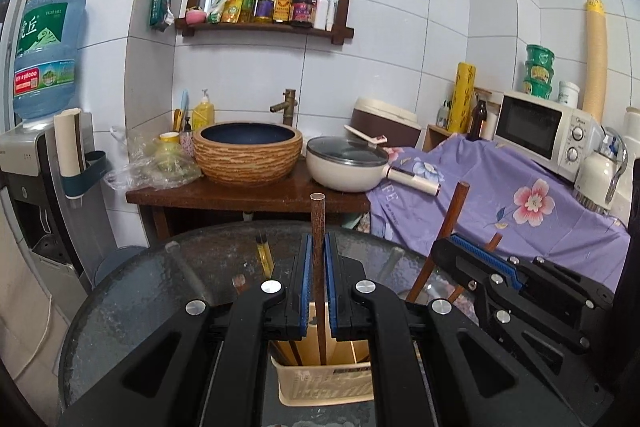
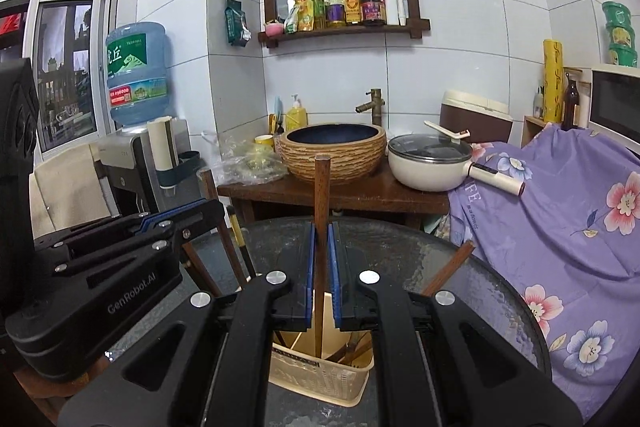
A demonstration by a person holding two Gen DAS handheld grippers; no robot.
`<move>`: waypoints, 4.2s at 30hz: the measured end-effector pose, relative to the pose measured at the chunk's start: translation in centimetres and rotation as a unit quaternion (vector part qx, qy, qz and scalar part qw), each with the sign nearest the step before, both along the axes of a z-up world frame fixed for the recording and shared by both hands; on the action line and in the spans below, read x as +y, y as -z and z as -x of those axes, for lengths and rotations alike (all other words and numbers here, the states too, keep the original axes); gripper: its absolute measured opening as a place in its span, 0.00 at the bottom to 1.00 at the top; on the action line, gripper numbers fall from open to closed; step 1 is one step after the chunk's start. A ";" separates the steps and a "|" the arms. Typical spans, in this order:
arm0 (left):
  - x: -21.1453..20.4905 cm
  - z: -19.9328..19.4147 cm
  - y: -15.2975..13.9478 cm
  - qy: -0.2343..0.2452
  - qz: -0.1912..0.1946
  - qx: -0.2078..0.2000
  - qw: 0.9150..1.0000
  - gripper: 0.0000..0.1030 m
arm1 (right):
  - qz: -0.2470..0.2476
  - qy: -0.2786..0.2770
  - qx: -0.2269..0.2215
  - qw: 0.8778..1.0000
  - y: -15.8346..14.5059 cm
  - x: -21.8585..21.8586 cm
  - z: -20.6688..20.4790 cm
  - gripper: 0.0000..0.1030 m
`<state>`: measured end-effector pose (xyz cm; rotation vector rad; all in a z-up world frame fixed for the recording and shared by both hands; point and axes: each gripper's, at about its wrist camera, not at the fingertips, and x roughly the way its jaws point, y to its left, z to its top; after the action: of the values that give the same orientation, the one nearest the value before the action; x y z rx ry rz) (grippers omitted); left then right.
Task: Organize utensils
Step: 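Lower the chopstick into the basket and open the left tool while the right tool releases its chopstick, then move both open tools back over the metal spoon and last chopstick, then grasp the metal spoon with the left tool while the right tool grasps the wooden chopstick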
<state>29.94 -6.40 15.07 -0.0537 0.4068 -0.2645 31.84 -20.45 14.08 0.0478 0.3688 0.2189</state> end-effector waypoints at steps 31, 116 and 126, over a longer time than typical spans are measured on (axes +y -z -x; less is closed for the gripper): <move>3.4 7.6 1.3 0.012 -0.001 -0.025 1.000 0.51 | 0.009 -0.023 -0.040 0.999 0.5 0.1 6.2 0.40; 8.1 8.8 19.2 -0.021 -0.064 0.232 0.970 0.41 | 0.058 -0.058 0.321 0.944 21.3 11.4 -1.5 0.29; 8.9 9.1 19.5 -0.026 -0.048 0.238 0.970 0.41 | 0.080 -0.063 0.320 0.942 21.5 12.6 -1.5 0.12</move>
<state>20.83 2.54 -4.42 -0.0313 0.8949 -0.1778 33.34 -7.89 -7.47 -0.0674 1.0411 0.2971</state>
